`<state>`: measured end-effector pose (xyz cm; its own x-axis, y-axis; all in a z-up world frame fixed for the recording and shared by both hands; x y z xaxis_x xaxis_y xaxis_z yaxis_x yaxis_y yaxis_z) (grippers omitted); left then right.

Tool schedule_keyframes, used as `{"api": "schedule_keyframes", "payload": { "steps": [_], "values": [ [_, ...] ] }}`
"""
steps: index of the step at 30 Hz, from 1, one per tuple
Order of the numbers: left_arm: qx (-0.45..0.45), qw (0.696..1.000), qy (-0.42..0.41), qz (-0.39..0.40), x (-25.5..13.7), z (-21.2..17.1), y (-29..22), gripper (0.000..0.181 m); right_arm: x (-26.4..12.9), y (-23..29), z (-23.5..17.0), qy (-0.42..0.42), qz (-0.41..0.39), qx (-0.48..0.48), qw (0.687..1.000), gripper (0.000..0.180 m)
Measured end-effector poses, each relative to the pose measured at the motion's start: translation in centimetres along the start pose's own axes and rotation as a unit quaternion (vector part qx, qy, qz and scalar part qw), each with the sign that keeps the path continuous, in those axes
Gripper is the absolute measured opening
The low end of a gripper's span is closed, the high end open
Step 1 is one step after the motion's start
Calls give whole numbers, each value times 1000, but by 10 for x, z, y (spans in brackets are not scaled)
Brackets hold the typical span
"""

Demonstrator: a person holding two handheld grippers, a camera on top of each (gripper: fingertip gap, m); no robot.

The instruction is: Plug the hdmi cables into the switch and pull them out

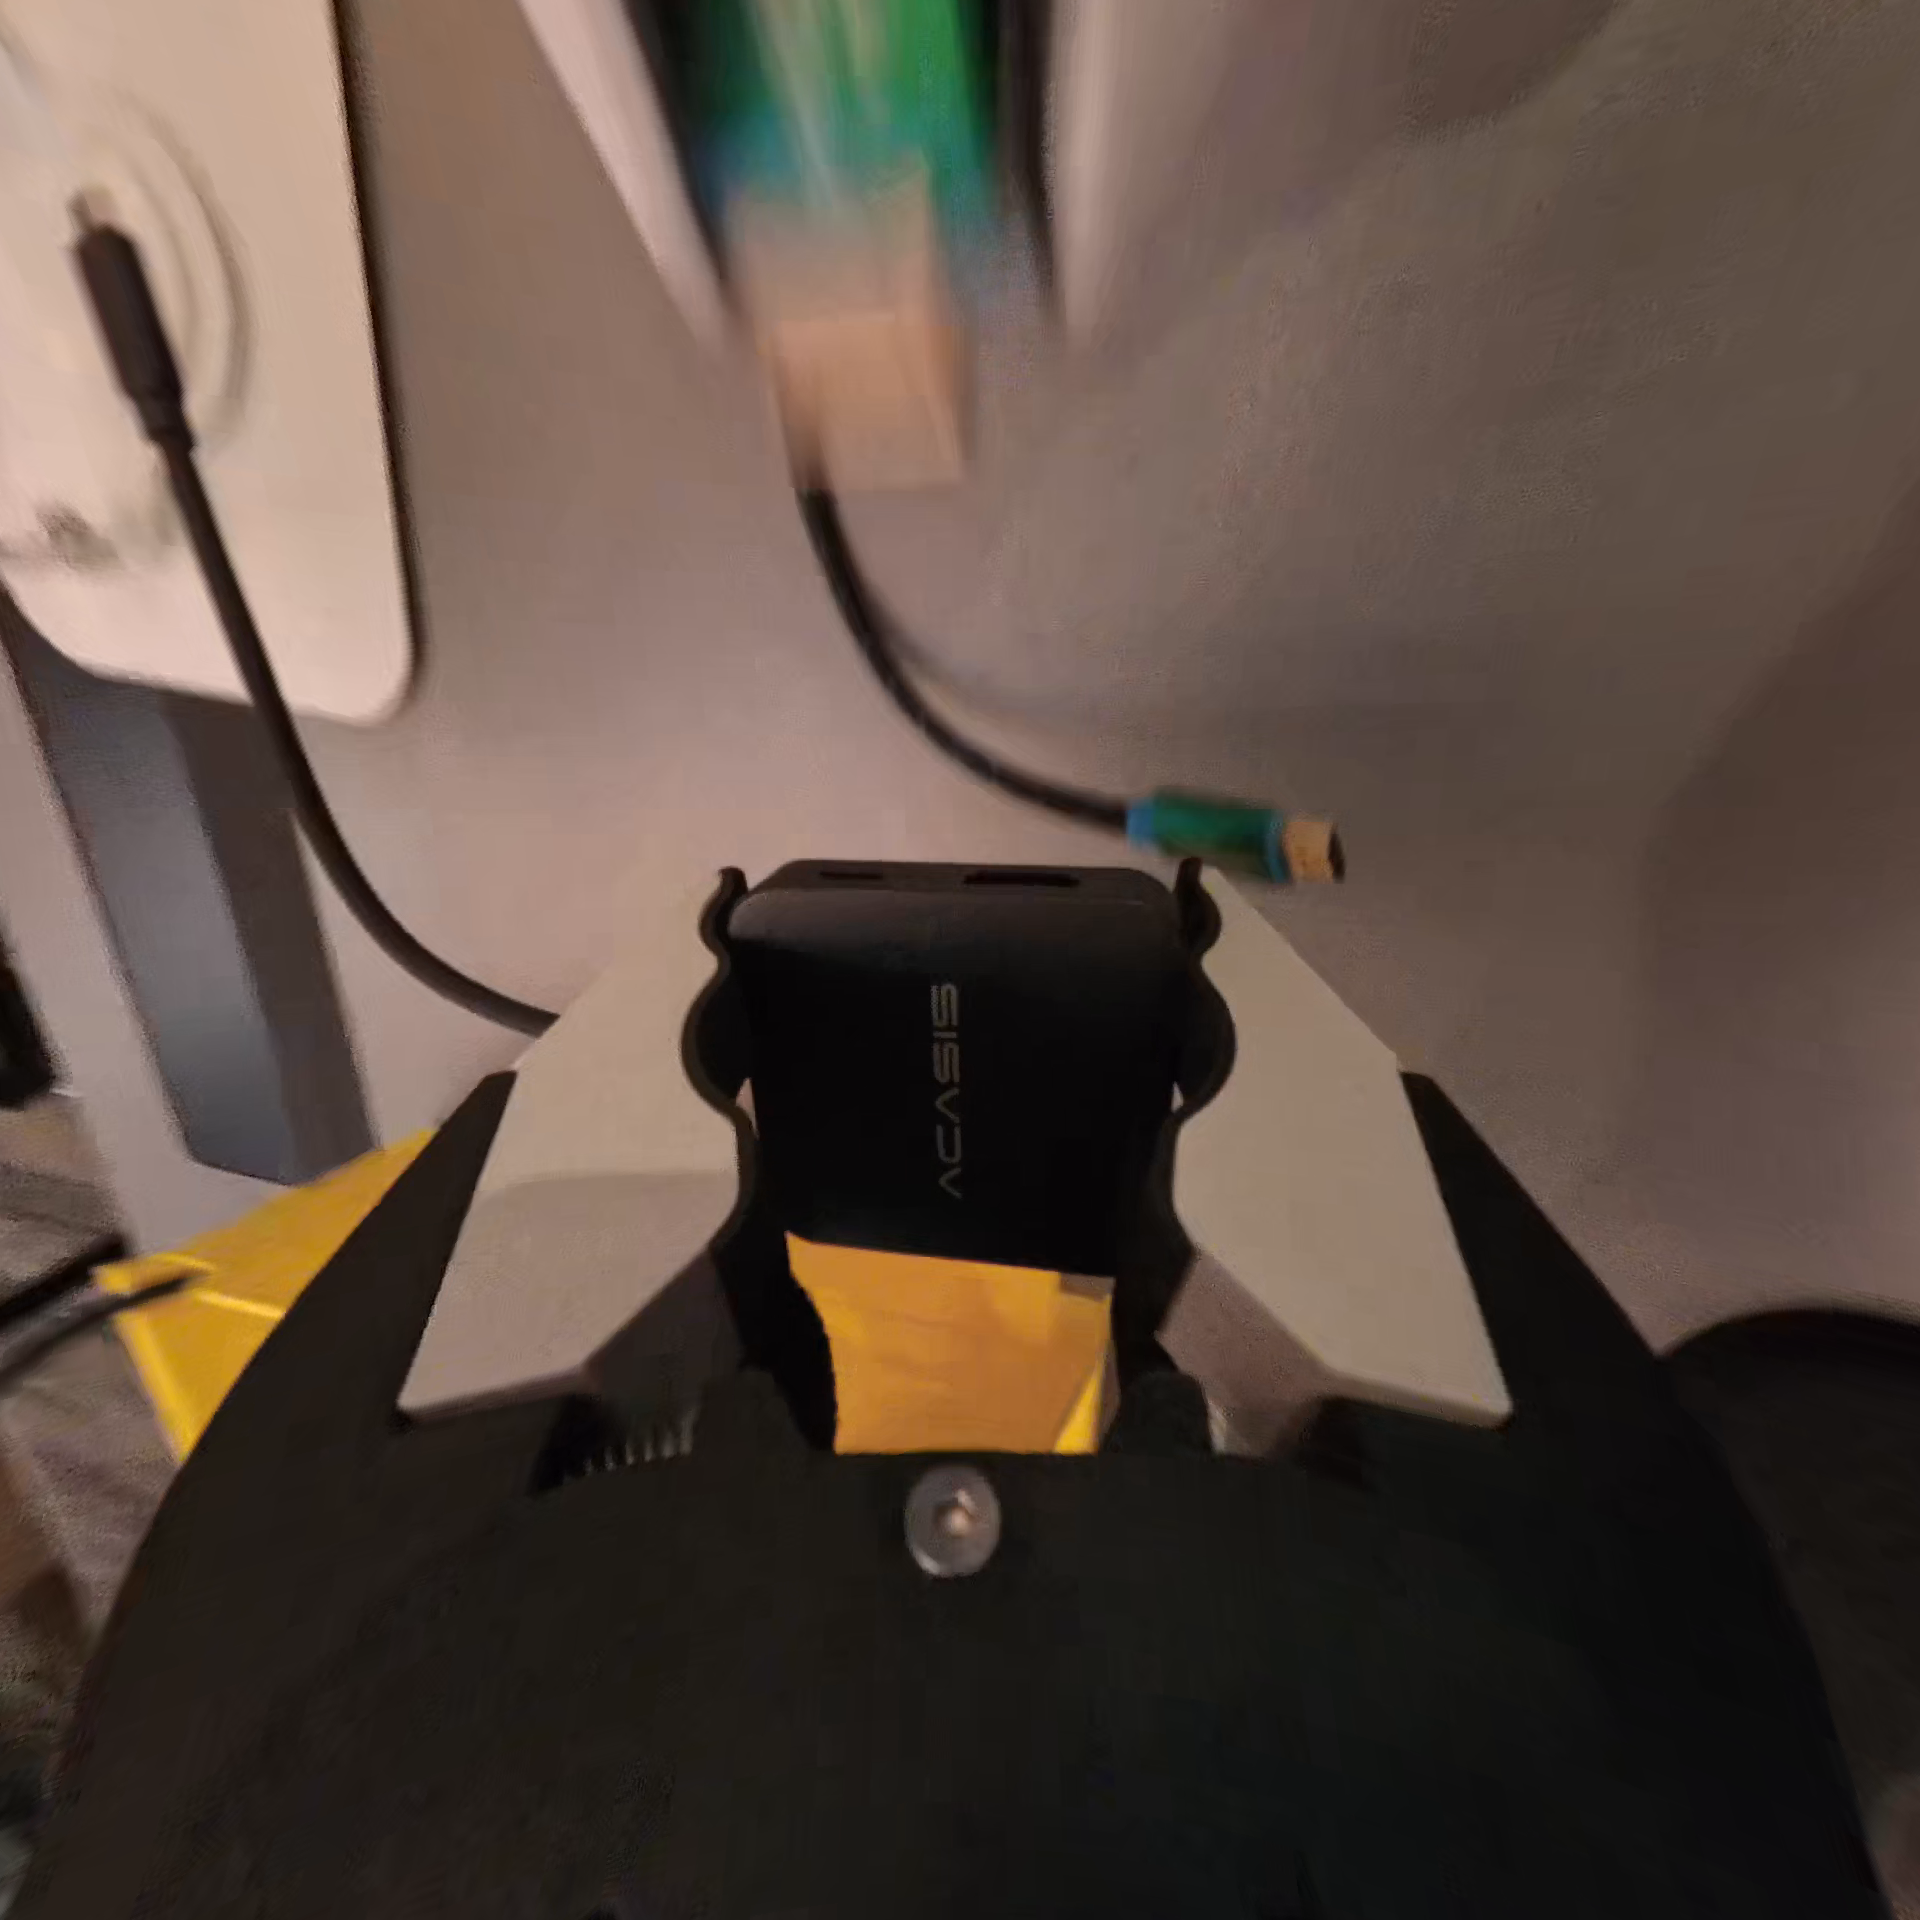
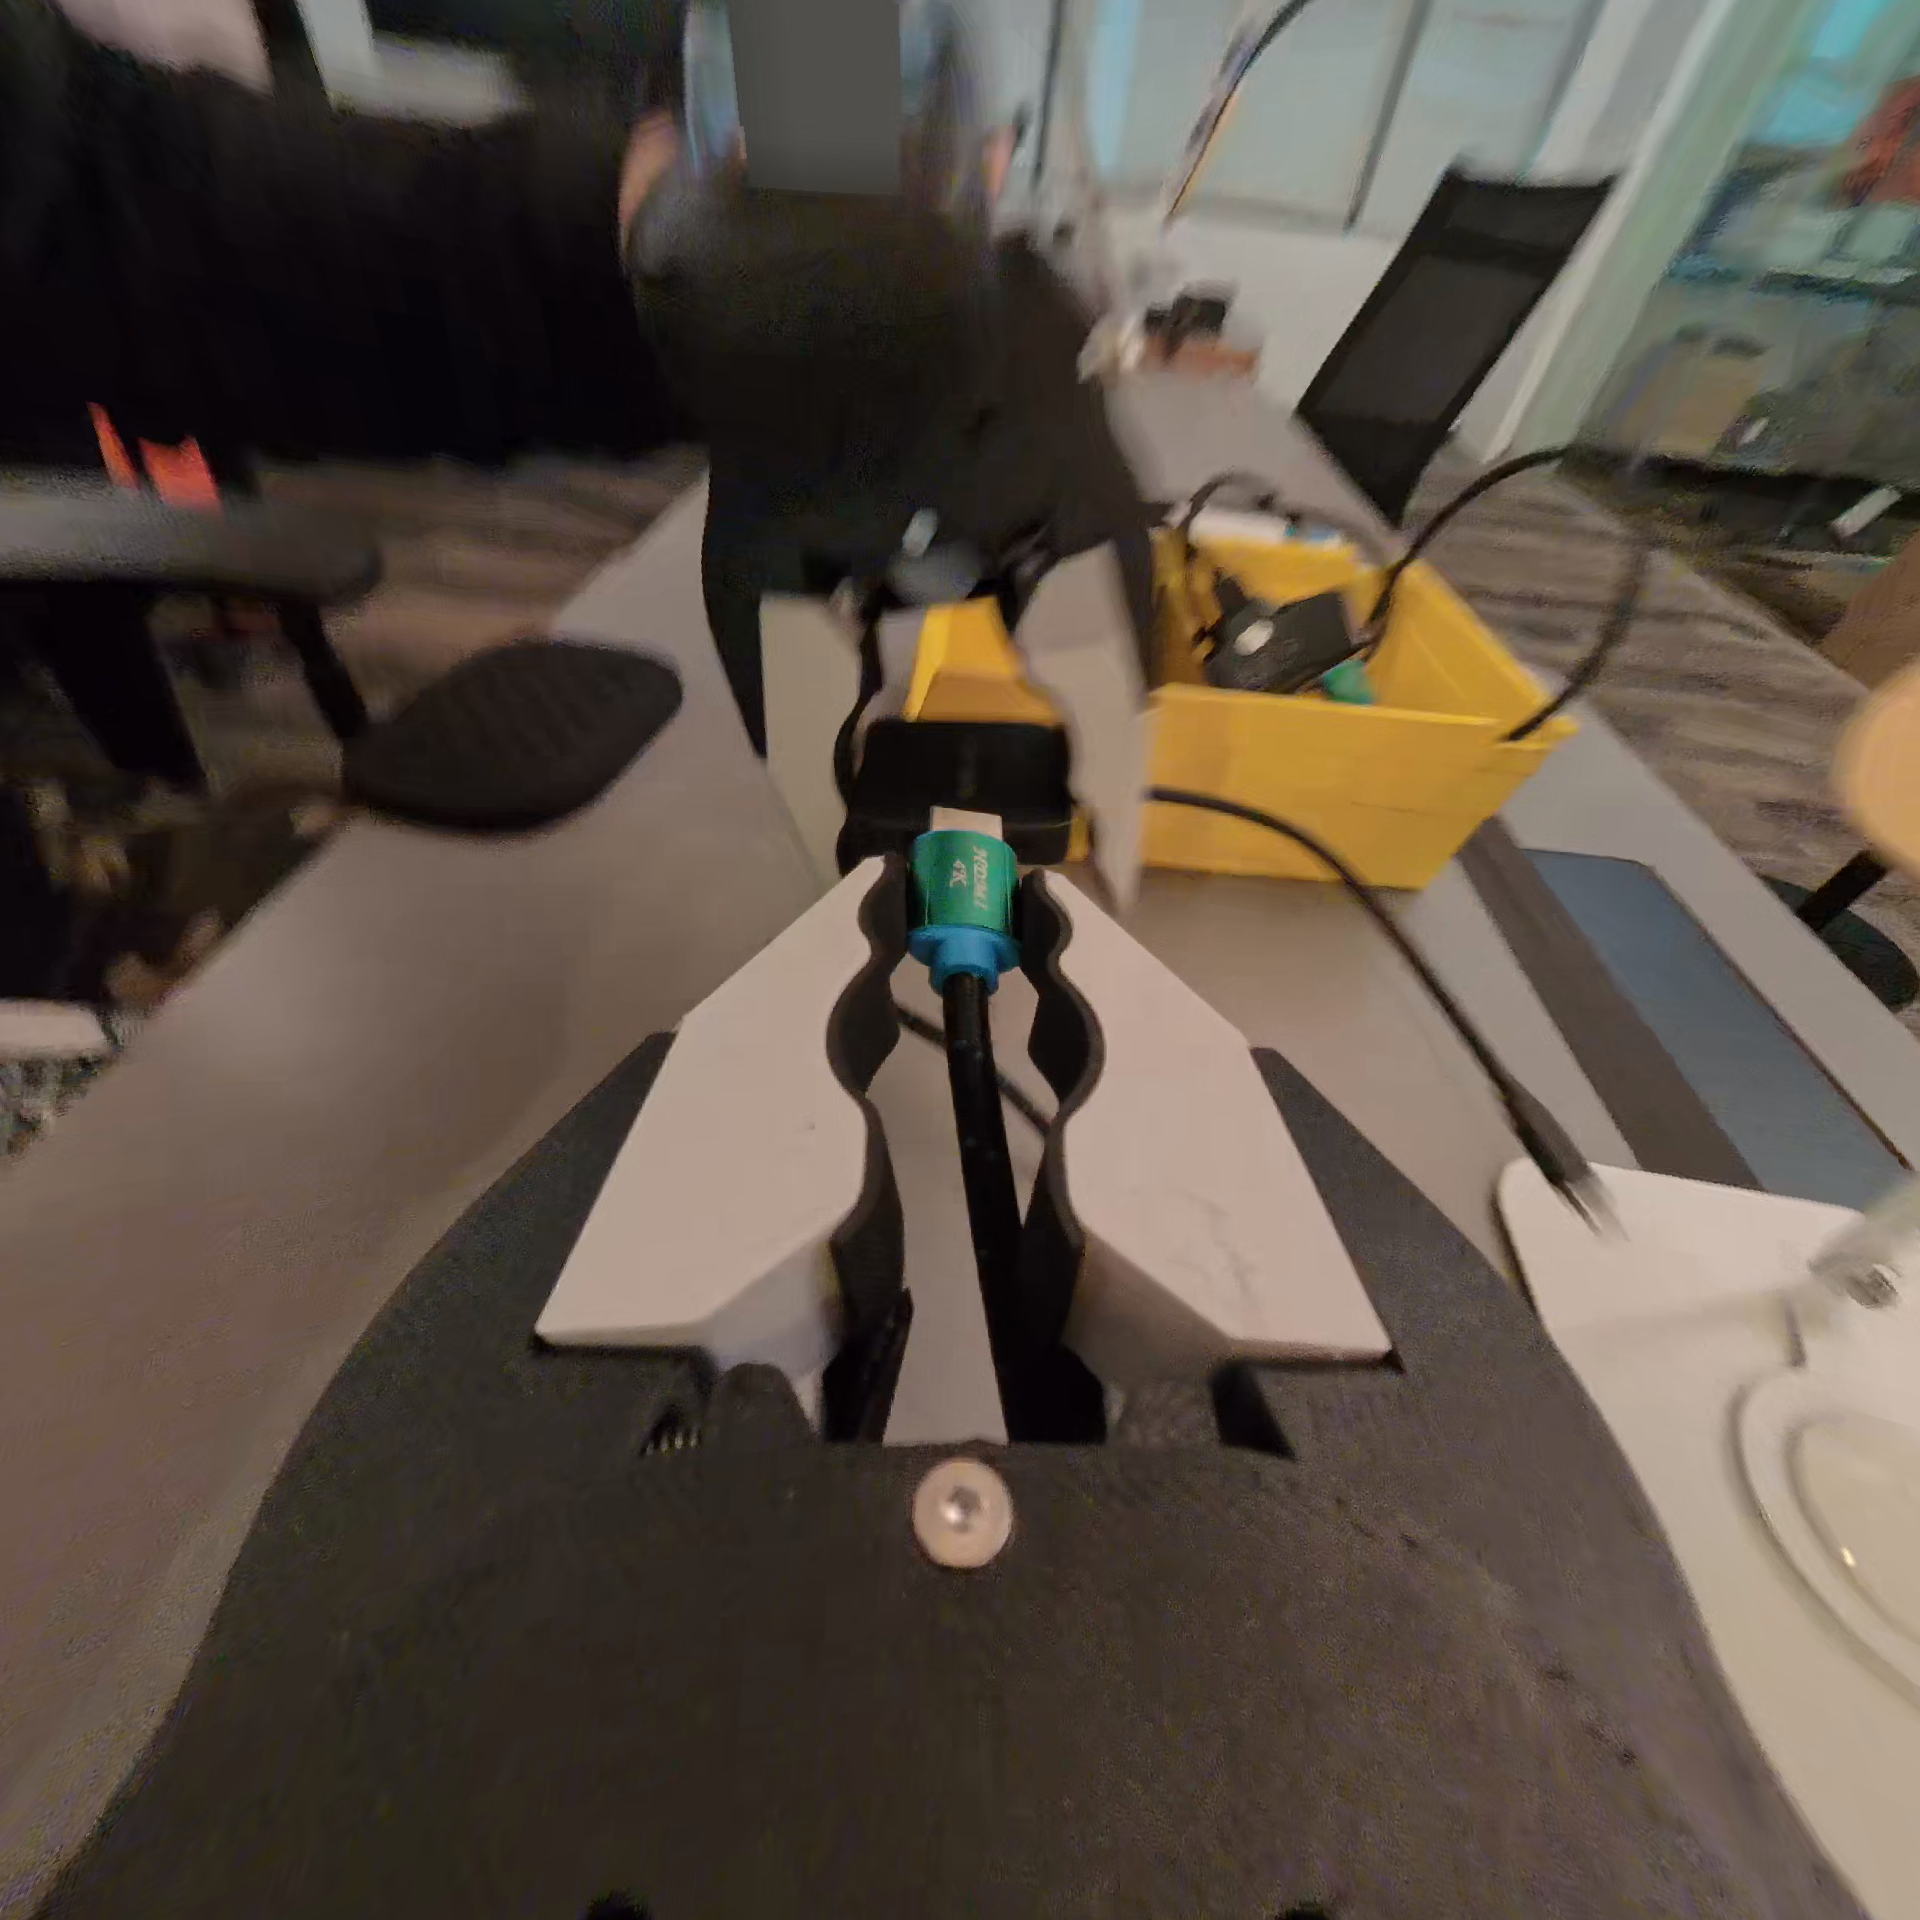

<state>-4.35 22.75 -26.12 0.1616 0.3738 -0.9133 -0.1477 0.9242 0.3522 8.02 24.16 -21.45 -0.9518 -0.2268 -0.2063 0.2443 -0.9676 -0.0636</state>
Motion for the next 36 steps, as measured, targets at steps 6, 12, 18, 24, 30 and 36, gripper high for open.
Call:
{"api": "schedule_keyframes", "payload": {
  "steps": [6, 12, 18, 24, 30, 36],
  "values": [
    [-19, 999, -45, 3, -9, 14, -9, 80, -11, 6, 9, 22, -7, -30, 999, 20],
    [-61, 995, -75, 17, -4, 9, -9, 80, -50, 2, 31, 15, -53, -43, 998, 20],
    [-85, 991, -97, 35, -5, 7, -13, 80, -122, -4, 68, 10, -128, -45, 991, 20],
    [-93, 990, -102, 37, -1, 2, -18, 79, -236, 9, 113, -2, -245, -64, 967, 20],
    [-91, 990, -100, 36, 2, -2, -23, 80, -326, 15, 102, 44, -357, -39, 932, 20],
    [-92, 989, -109, 38, -5, 1, -24, 80, -379, 2, 29, 64, -421, 53, 903, 20]
  ]
}}
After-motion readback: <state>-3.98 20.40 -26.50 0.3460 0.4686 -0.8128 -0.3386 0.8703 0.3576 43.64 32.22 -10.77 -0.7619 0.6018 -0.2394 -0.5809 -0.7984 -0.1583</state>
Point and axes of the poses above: each gripper's, where its closed fingertips meet, x out along the fingers, z out of its top, y = z × x across the jaws, the point moved 5 cm from there along -x, back along the fingers, and after that the axes turned 7 degrees about z, right-handed, at the moved point
